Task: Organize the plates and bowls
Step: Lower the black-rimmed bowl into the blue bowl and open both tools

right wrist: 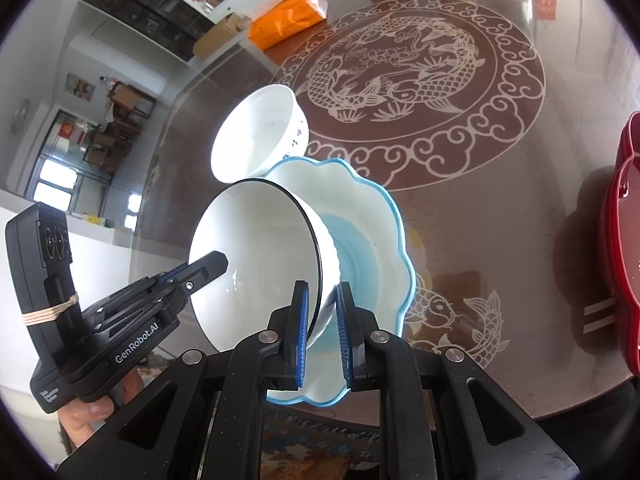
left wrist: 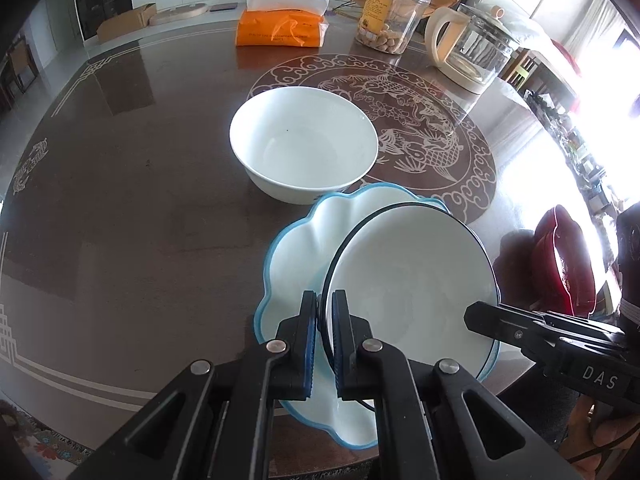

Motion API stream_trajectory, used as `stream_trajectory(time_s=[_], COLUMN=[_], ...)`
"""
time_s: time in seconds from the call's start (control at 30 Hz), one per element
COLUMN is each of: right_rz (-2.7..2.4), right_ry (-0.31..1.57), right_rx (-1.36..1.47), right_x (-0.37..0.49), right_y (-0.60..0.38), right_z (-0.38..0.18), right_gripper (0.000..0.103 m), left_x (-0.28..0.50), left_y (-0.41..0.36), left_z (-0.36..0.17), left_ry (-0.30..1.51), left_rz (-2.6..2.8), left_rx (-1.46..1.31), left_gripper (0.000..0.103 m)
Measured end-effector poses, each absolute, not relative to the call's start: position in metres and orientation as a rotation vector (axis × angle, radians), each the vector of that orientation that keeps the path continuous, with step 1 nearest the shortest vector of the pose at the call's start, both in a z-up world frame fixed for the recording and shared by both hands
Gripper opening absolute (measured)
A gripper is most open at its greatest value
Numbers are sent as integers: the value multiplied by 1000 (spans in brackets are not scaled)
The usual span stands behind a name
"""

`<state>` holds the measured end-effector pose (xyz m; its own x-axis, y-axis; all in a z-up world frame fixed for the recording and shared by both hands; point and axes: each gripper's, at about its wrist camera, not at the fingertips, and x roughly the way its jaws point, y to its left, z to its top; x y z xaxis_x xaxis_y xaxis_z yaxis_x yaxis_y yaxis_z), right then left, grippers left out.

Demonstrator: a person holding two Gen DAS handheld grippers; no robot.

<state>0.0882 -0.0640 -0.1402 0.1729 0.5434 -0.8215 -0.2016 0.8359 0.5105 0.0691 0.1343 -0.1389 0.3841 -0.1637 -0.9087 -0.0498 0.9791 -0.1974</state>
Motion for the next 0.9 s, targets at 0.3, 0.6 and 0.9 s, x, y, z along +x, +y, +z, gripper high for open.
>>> stream_trajectory(time_s=[0.3,0.6,0.9], right_rz=[527,550,482], right_ry=[1300,1277,960], right_rx=[321,325,198], right_x=[88,84,30], right_y=[-66,-68,-88], right_z=[-148,-147,-100], right_gripper=[17,32,59], left_x=[74,66,11], left_y=[130,127,140], left_z=[-147,-143,-73], left_ry=[1182,1113,796], left_rz=[-78,-49,71], left_rx=[-188,-129,-111], left_gripper=[6,38,91])
